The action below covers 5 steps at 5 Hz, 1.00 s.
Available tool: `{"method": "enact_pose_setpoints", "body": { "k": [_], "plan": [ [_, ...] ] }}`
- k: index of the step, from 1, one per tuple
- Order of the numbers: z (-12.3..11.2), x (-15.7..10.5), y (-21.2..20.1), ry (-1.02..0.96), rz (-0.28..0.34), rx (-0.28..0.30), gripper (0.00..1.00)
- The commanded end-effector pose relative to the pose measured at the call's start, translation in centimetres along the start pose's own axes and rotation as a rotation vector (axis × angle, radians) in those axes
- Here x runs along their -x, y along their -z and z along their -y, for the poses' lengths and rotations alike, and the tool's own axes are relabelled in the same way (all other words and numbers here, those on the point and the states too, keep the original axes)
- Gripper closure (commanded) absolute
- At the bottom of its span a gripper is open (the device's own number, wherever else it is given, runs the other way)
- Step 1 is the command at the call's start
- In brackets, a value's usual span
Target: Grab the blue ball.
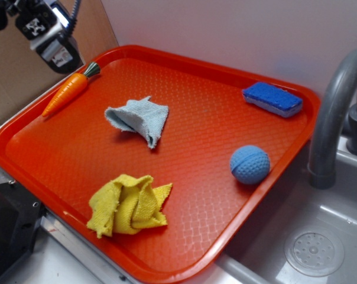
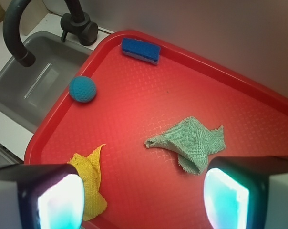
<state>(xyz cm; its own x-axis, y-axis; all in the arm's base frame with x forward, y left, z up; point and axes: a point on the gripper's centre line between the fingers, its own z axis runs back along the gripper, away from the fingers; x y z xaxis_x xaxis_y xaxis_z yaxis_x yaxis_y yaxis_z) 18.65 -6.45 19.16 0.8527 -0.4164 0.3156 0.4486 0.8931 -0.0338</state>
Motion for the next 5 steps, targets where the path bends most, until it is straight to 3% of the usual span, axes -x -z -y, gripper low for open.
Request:
{"method": "enact_pose_setpoints", "body": {
  "k": [1, 3, 4, 5],
  "plan": [
    [3.3, -1.6, 3.3, 0.118, -0.016, 0.052, 0.00],
    [5.6, -2.9, 9.0, 0.176, 0.017, 0.100, 0.00],
    [6.7, -3.9, 12.3, 0.243, 0.004, 0.098, 0.00],
    [8.1, -4.9, 13.9, 0.310, 0.002, 0.165, 0.00]
  ]
}}
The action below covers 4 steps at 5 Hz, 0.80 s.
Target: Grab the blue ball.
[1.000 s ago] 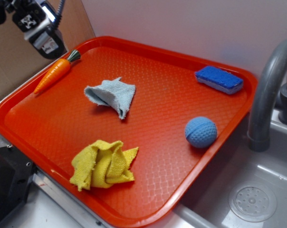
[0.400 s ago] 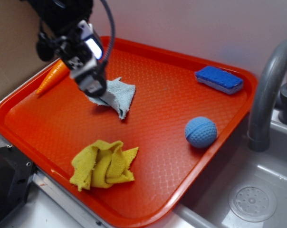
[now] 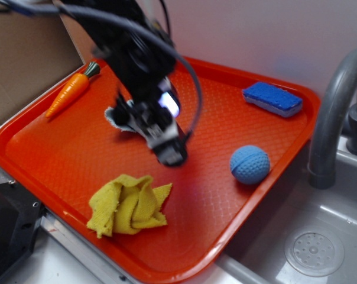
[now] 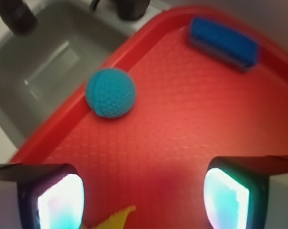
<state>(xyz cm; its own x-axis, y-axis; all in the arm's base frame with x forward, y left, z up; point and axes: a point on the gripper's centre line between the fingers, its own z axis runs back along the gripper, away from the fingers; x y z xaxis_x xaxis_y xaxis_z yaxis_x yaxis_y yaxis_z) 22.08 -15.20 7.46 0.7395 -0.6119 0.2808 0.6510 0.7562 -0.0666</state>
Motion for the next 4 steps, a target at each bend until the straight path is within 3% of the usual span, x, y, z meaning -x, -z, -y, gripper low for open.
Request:
{"method": "enact_pose_setpoints", "body": {
  "k": [1, 2, 3, 4],
  "plan": [
    [2.8, -3.9, 2.4, 0.153, 0.055, 0.061, 0.00],
    [3.6, -5.5, 3.8, 0.182, 0.053, 0.038, 0.00],
    [4.5, -6.4, 5.5, 0.217, 0.021, 0.055, 0.00],
    [4.3, -6.2, 6.0, 0.156, -0.020, 0.076, 1.00]
  ]
}}
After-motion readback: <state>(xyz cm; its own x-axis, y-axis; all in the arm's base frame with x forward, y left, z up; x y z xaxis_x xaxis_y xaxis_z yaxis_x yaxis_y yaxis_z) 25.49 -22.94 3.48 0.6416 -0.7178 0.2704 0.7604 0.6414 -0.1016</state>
